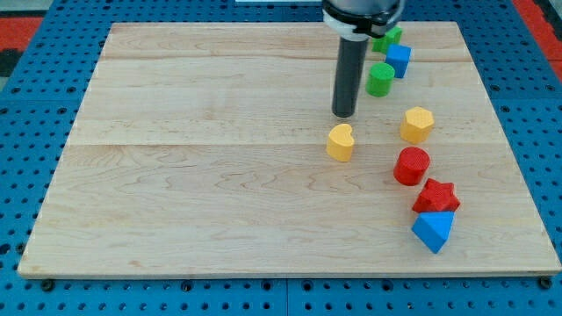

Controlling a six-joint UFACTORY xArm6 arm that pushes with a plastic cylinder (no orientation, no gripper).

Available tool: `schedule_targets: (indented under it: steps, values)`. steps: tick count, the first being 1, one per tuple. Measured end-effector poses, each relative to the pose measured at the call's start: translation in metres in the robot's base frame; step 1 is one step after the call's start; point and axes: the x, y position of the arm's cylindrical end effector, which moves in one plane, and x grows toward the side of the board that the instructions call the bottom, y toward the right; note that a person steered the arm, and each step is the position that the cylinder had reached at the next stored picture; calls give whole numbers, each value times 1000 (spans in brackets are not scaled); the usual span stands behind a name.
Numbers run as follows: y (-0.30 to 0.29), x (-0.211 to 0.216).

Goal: Push the heart towards the left side of the board

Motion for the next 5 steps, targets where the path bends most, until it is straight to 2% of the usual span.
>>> schedule_targets:
  steps: [2,3,4,5]
  values:
    - [-23,63]
    - [14,60]
    - [13,79]
    - [-54,97]
